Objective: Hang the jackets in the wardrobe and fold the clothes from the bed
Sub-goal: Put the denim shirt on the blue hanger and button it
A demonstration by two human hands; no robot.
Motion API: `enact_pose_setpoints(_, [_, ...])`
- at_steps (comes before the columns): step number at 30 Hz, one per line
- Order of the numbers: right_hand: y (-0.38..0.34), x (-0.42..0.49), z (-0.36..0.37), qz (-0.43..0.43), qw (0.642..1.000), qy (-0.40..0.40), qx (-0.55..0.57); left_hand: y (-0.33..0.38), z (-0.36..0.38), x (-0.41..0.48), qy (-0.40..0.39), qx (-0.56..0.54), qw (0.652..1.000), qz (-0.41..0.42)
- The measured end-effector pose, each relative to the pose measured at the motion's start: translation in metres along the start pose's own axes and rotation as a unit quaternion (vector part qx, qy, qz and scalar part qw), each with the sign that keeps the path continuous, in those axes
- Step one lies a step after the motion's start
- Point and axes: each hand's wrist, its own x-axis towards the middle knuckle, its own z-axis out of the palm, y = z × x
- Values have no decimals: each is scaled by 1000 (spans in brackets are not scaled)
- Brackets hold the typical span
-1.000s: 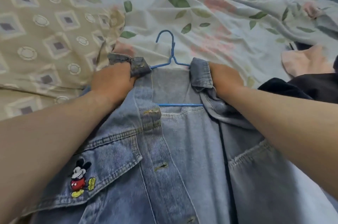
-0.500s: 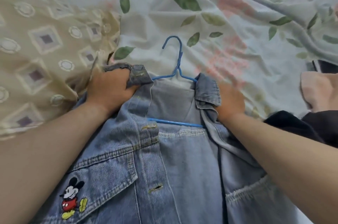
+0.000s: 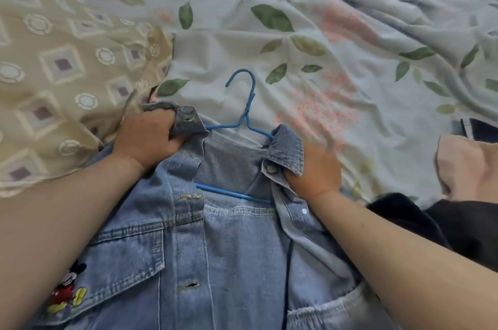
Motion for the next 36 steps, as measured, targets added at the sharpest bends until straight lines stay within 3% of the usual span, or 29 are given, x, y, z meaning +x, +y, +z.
enact_pose_setpoints(5, [3,-5,-6,14,996,28,84,6,-3,0,-19,14,999,-32])
enact_pose_setpoints(12, [10,-32,-35,-75,987,-88,112,29,-34,-19,-120,-61,988,-74])
enact_pose_setpoints(17, [23,-122,-78,-58,993,-32,101,68,-72,-114,-23,-205,971,-123])
enact_pose_setpoints(20, [28,-199,-95,-5,987,28,156,108,-74,-213,-15,-184,979,-87])
enact_pose_setpoints(23, [39,-280,-92,69,978,48,189,142,-64,-310,-114,-191,974,-50])
enact_pose_setpoints(26, [47,-350,-77,168,961,-5,220,160,-72,-369,-266,-105,958,23])
enact_pose_setpoints(29, [58,-393,-66,223,960,-24,169,153,-73,-401,-191,-38,979,61])
enact_pose_setpoints(32, [55,-419,-65,266,962,30,58,143,-73,-420,-110,-42,992,39])
enact_pose_setpoints(36, [47,-446,-67,389,913,111,-48,137,-74,-425,-65,-37,997,13])
